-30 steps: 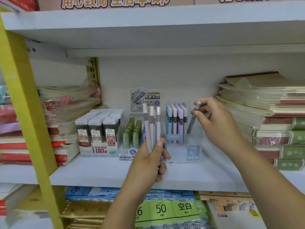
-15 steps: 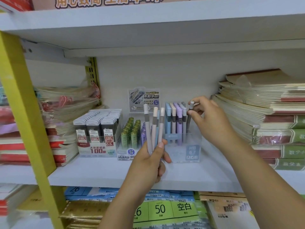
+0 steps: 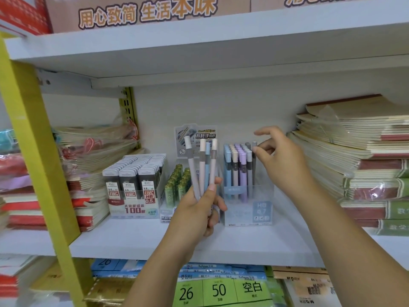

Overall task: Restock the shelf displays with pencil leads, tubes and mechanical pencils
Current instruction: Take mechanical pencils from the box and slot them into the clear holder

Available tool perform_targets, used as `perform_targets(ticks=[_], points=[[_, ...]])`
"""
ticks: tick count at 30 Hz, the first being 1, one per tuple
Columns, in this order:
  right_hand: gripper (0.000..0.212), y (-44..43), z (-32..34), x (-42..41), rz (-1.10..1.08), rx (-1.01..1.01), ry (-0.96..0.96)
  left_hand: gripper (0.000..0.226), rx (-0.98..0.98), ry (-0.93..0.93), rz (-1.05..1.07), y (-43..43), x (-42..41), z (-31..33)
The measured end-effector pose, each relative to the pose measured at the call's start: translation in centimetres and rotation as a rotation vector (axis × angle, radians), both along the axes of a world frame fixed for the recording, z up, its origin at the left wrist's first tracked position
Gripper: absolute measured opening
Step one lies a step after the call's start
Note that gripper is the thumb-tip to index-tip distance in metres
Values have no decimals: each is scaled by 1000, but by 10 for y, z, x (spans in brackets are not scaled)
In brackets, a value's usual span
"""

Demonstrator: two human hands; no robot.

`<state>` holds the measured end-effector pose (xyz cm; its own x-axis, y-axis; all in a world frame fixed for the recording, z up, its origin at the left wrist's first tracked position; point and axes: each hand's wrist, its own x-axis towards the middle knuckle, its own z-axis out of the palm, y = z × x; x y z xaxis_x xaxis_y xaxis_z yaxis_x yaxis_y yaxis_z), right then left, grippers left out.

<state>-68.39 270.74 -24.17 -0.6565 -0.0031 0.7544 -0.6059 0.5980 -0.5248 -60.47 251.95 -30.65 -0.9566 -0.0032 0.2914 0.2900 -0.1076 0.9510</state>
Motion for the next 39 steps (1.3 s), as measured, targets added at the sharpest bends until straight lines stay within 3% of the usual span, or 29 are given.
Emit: perform_targets(ticks=[6, 11, 15, 20, 25, 32, 35, 39], points=[[11, -1, -7, -8, -120, 22, 1, 24, 16, 21, -16, 0, -4, -3], [29, 1, -15, 2, 14, -96, -167, 24, 61, 19, -66, -5, -1, 4], [27, 1, -2, 30, -19, -94, 41, 24, 56, 27, -168, -3, 10, 13], [27, -8, 14, 67, 373, -202, -114, 23, 10, 45, -286, 4, 22, 20], [28, -13, 14, 76, 546, -307, -179, 23, -65, 46, -338, 8, 25, 19], [24, 5, 27, 78, 437, -526, 81, 23, -84, 27, -146, 2, 17, 17], [28, 13, 26, 79, 369, -413, 155, 24, -62, 3, -94, -2, 13, 16], [27, 7, 15, 70, 294, -196, 77, 30, -84, -18, -66, -5, 9, 12]])
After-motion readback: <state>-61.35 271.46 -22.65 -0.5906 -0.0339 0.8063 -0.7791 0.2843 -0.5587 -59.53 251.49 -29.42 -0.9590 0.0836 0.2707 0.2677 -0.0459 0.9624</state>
